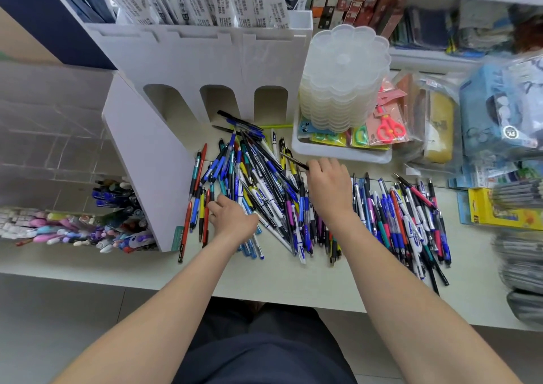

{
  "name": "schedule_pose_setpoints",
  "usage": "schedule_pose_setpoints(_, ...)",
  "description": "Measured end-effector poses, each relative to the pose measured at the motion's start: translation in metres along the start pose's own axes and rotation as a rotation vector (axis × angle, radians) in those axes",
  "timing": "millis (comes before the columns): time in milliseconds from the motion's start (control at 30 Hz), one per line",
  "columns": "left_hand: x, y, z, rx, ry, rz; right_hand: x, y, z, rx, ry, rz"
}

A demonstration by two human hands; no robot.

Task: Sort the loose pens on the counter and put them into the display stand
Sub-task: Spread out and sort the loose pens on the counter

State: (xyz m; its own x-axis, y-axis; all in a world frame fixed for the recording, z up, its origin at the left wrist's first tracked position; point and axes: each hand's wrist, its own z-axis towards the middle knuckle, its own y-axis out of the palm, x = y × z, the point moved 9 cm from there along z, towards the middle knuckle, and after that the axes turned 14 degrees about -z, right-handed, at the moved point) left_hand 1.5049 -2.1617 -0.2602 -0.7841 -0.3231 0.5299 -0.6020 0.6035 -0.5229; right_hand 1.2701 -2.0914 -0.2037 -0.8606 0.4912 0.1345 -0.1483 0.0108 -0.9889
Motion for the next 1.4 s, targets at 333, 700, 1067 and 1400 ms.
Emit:
schedule_pose_setpoints(333,0.014,0.011,-0.006,-0.085,0.027,-0.048,0.033,0.036,-0.091,-0.248,0.273,0.344)
schedule_pose_setpoints(700,0.021,0.011,-0.009,-0.029,0.105,0.066,0.015,0.054,-0.176,-0.826,0.385,0.260)
schedule_pose_setpoints(1067,0.024,0.020,-0.011,-0.040,0.103,0.045,0.026,0.022,-0.116,-0.705,0.397,0.442)
schedule_pose_setpoints(1400,0.020,0.012,-0.007,-0.007,0.020,-0.085,0.037,0.006,-0.077,-0.323,0.382,0.249)
